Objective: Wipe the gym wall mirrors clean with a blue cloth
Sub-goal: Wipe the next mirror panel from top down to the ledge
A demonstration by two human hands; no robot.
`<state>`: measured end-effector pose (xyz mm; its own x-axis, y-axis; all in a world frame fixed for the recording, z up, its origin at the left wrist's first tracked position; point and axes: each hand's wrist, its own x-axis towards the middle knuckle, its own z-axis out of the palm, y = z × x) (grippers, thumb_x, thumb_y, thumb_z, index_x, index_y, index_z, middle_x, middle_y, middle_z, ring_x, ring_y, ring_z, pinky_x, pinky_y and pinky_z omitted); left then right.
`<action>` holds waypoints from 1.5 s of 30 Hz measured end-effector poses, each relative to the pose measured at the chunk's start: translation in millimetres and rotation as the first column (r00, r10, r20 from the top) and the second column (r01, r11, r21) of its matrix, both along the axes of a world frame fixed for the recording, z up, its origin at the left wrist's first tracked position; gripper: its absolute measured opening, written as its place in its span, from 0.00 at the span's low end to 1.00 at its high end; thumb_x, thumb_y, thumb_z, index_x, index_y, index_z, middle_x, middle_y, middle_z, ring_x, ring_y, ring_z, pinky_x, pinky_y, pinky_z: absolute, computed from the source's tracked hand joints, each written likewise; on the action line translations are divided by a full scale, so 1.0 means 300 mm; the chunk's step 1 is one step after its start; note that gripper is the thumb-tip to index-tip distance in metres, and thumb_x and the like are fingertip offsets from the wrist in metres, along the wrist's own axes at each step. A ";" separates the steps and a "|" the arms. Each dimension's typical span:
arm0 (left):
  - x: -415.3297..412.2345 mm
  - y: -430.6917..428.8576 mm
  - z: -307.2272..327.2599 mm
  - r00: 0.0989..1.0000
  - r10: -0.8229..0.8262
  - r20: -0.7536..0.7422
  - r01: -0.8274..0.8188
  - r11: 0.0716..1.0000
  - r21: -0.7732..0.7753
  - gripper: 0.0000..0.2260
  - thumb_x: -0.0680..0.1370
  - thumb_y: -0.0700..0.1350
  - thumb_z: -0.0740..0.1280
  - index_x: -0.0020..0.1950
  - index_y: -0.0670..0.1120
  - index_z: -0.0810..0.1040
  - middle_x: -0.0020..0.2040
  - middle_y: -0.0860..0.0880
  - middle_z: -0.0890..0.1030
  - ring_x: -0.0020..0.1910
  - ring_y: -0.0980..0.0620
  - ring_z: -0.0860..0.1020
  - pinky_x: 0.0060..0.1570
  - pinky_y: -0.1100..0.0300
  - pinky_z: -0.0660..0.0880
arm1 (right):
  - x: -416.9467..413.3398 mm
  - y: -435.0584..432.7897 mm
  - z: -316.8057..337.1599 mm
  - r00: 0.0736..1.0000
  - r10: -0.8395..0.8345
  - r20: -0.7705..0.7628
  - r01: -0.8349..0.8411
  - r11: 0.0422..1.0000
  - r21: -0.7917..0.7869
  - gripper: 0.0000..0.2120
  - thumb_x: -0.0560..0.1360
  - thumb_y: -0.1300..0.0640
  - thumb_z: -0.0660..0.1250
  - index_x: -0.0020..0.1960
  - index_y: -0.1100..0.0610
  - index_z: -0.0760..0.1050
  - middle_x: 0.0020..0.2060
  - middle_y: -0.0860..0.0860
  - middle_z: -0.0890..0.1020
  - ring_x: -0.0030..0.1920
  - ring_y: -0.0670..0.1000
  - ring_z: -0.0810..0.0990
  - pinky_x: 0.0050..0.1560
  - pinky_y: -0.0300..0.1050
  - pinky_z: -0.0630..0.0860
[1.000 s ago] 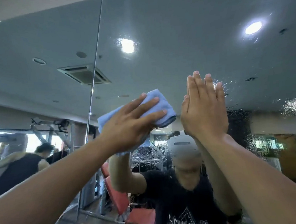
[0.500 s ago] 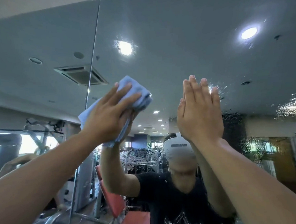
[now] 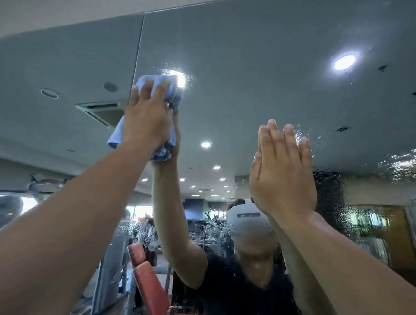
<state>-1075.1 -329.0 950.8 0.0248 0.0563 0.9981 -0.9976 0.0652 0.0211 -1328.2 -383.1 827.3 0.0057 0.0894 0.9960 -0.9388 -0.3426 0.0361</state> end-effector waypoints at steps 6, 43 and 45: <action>-0.056 -0.010 0.008 0.999 -0.043 -0.017 0.043 0.999 -0.015 0.22 0.83 0.45 0.56 0.78 0.51 0.63 0.79 0.46 0.61 0.77 0.37 0.58 0.75 0.47 0.56 | -0.004 -0.009 0.001 1.000 0.008 0.000 -0.008 1.000 -0.009 0.29 0.83 0.51 0.44 0.81 0.59 0.60 0.81 0.55 0.61 0.81 0.60 0.57 0.80 0.62 0.51; -0.029 -0.019 -0.308 0.987 -0.059 0.152 0.056 0.998 0.027 0.20 0.82 0.46 0.56 0.75 0.54 0.65 0.76 0.45 0.66 0.76 0.36 0.62 0.65 0.41 0.69 | -0.051 0.110 0.051 0.981 -0.136 -0.139 0.163 0.965 0.207 0.26 0.84 0.52 0.53 0.81 0.56 0.62 0.80 0.54 0.64 0.80 0.58 0.61 0.79 0.58 0.59; -0.019 -0.020 -0.382 0.962 -0.052 0.270 0.042 0.998 0.040 0.21 0.80 0.46 0.54 0.74 0.54 0.65 0.75 0.45 0.68 0.75 0.35 0.64 0.64 0.39 0.72 | -0.075 0.137 0.055 0.978 -0.142 -0.150 0.172 0.961 0.218 0.26 0.84 0.52 0.56 0.81 0.55 0.61 0.80 0.53 0.63 0.81 0.57 0.59 0.80 0.58 0.57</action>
<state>-1080.7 -335.0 836.2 -0.2446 0.0277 0.9692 -0.9622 0.1161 -0.2462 -1350.6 -342.0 843.7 0.1342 -0.1532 0.9790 -0.9735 -0.2049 0.1014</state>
